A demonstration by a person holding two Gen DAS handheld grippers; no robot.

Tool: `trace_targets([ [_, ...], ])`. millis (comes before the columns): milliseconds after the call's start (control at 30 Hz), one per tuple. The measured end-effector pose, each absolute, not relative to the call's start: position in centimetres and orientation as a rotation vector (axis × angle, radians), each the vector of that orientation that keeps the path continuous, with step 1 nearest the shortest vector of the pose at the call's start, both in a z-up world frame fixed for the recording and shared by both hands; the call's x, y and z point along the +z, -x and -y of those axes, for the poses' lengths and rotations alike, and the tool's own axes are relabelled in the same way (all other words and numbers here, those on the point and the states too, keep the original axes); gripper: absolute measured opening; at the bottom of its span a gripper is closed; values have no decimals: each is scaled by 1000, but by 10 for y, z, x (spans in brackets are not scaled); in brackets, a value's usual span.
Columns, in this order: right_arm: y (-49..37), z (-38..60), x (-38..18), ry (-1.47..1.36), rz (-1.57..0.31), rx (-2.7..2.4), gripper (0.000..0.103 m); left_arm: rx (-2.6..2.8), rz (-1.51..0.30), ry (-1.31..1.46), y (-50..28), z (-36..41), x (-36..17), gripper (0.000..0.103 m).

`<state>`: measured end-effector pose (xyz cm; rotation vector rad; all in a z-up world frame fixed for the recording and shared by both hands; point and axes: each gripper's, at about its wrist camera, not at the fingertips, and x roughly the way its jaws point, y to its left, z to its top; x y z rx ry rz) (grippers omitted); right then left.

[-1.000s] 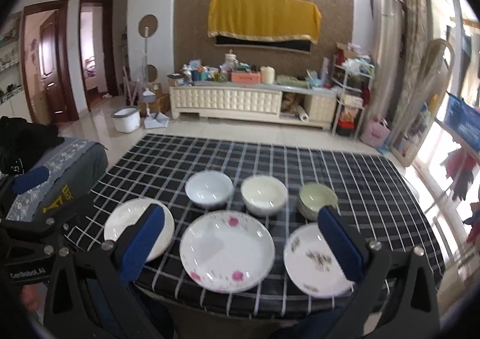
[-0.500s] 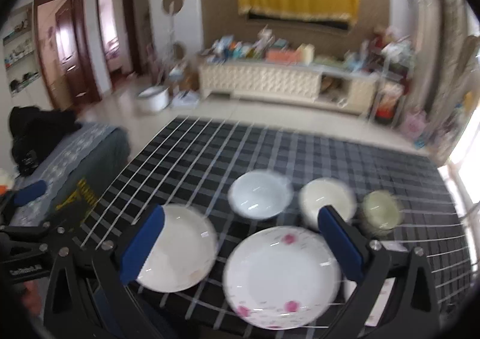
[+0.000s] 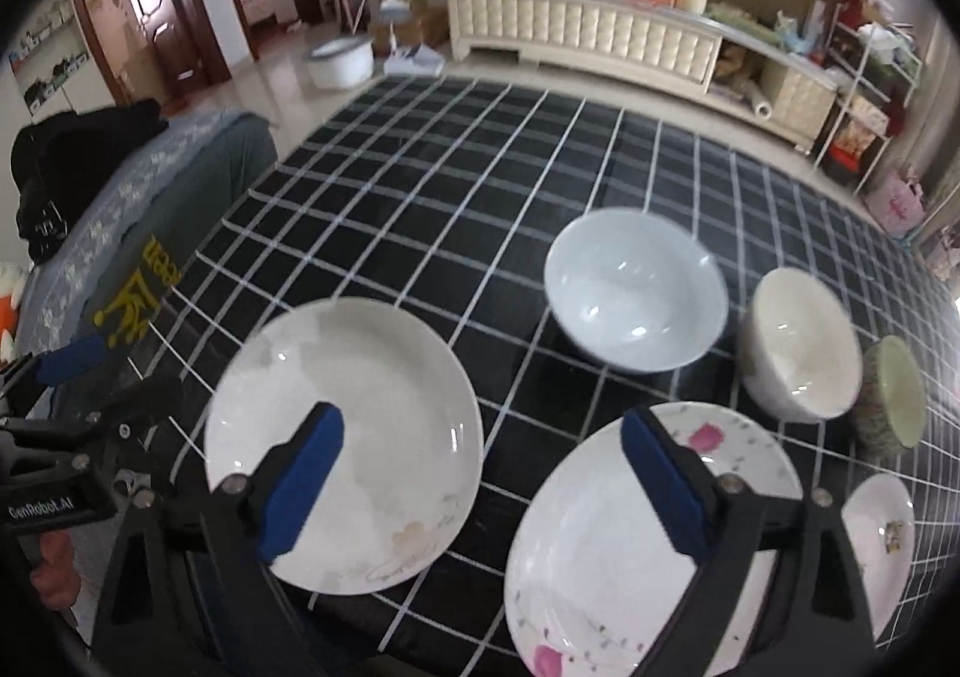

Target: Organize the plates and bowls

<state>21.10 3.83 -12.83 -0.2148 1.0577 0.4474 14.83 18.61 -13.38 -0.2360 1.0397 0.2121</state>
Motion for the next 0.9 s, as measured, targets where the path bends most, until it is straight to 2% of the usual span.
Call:
trace_targets([
  [167,-218,-51,-152,259,-1108,478,84,194,-1106,228,-156,-189,-155,99],
  [400,-222,-54,-170,275,-1158,493,70,161,-1187,296,-166,-196,-180,67],
  [567,-228,-51,-182,262,-1188,479,55,142,-1214,309,-167,-194,-192,61],
  [667,-230,-53,-188,274,-1206,470,45,132,-1225,334,-170,-195,-198,50],
  [767,-231,-53,-193,260,-1229,465,40,123,-1239,344,-170,-194,-203,30],
  [900,-229,-52,-196,248,-1245,455,28,141,-1243,362,-170,-198,-206,20],
])
